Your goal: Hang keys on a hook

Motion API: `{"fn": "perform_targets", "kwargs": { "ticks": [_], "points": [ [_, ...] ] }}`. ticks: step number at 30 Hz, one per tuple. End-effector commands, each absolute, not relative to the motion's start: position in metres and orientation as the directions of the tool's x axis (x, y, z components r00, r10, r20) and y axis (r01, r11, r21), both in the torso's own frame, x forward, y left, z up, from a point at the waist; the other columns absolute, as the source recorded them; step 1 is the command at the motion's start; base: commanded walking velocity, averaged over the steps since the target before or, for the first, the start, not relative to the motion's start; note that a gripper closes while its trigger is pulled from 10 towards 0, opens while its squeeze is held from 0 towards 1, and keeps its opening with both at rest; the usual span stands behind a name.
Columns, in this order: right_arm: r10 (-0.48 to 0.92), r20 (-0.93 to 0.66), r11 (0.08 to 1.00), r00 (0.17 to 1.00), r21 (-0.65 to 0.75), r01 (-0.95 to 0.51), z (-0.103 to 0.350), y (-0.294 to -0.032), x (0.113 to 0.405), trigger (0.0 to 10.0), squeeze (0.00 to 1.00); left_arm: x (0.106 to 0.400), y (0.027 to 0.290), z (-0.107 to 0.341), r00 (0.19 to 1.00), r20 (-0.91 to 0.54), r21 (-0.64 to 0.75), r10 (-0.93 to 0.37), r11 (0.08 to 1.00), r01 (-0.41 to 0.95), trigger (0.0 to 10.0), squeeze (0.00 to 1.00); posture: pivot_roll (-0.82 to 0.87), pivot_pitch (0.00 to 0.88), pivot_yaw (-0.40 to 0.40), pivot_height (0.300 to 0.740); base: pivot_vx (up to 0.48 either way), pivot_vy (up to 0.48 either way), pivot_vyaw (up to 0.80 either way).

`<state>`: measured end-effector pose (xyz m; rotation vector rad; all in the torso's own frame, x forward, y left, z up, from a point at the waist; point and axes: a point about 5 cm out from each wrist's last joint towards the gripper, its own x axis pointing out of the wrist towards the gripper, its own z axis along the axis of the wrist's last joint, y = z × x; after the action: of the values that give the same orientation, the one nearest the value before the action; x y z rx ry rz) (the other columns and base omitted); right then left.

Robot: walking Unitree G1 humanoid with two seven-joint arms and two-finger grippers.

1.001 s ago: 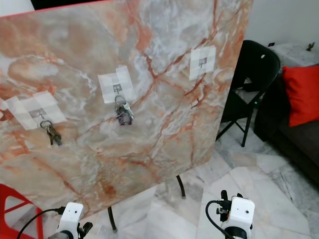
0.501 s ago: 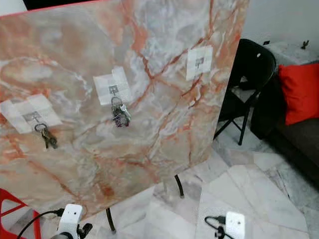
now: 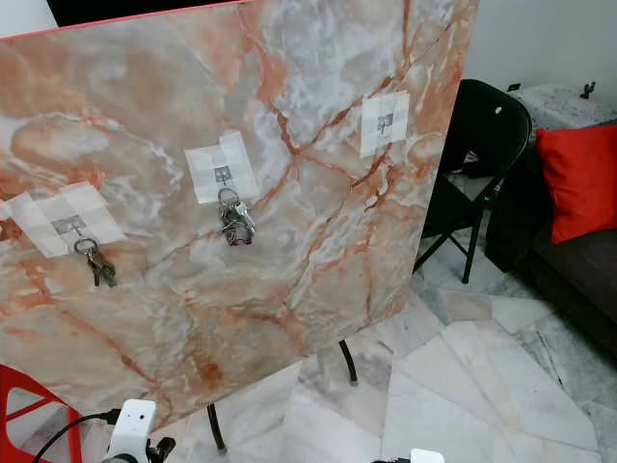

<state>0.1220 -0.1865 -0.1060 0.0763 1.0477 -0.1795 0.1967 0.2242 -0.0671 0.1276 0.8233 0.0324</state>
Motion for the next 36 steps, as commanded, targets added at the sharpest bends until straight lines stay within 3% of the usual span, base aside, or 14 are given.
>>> {"fn": "perform_targets", "kwargs": {
  "ticks": [1, 21, 36],
  "points": [
    [-0.101, -0.857, 0.985, 0.506, -0.013, 0.175, -0.104, -0.186, 0.128, 10.0, 0.0, 0.188, 0.227, -0.072, 0.653, -0.752, 0.124, 0.094, 0.992, 0.0, 10.0, 0.0, -0.03, 0.0, 0.035, 0.74, 0.0, 0.0, 0.79],
    [-0.083, -0.848, 0.979, 0.523, 0.029, 0.202, -0.103, -0.183, 0.135, 10.0, 0.0, 0.183, 0.223, -0.076, 0.635, -0.765, 0.106, 0.104, 0.994, -0.035, 10.0, 0.0, -0.03, 0.0, 0.012, 0.74, 0.0, 0.0, 0.74],
    [-0.084, -0.874, 0.979, 0.478, 0.018, 0.204, -0.108, -0.189, 0.116, 10.0, 0.0, 0.162, 0.217, -0.086, 0.602, -0.789, 0.077, 0.125, 0.991, -0.106, 10.0, 0.0, 0.01, 0.0, -0.035, 0.74, 0.0, 0.0, 0.06]
  ]
}}
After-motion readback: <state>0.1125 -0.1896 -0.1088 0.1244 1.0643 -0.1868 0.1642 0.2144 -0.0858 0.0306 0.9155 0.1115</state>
